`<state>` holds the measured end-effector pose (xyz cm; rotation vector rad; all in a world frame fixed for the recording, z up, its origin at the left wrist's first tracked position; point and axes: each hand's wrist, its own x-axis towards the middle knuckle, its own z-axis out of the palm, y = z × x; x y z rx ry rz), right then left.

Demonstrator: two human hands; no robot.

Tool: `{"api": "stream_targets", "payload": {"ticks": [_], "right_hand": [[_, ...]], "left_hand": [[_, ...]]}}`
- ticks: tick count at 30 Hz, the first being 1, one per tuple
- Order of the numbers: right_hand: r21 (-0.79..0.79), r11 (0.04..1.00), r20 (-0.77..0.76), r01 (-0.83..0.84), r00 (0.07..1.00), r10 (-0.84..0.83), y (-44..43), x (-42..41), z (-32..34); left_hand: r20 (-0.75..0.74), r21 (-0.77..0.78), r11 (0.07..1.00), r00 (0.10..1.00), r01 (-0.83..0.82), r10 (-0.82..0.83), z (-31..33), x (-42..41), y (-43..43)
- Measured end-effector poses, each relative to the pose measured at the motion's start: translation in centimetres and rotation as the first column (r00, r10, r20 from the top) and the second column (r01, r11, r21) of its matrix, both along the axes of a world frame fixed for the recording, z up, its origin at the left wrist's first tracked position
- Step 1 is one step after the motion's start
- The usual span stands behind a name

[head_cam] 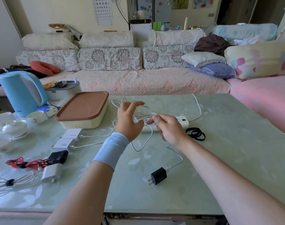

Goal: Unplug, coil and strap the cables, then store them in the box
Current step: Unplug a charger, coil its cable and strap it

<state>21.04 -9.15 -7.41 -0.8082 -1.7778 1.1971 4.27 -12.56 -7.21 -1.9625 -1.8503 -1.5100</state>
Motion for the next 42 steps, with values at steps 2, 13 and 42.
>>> {"api": "stream_targets", "payload": {"ticks": [2,13,42], "right_hand": [[-0.018,0.998,-0.041,-0.062,0.997,0.061,-0.3,0.5,0.5],[-0.089,0.985,0.275,0.148,0.954,-0.119,1.1,2.8,-0.1],[0.302,0.950,0.555,-0.081,0.825,-0.107,1.3,-2.0,-3.5]], "left_hand": [[-0.158,-0.093,0.992,0.985,-0.089,0.073,-0.2,-0.3,0.0],[0.856,-0.305,0.778,0.516,0.549,-0.029,2.2,-2.8,-2.8],[0.216,-0.711,0.693,0.975,0.117,0.056,-0.5,-0.2,-0.4]]}}
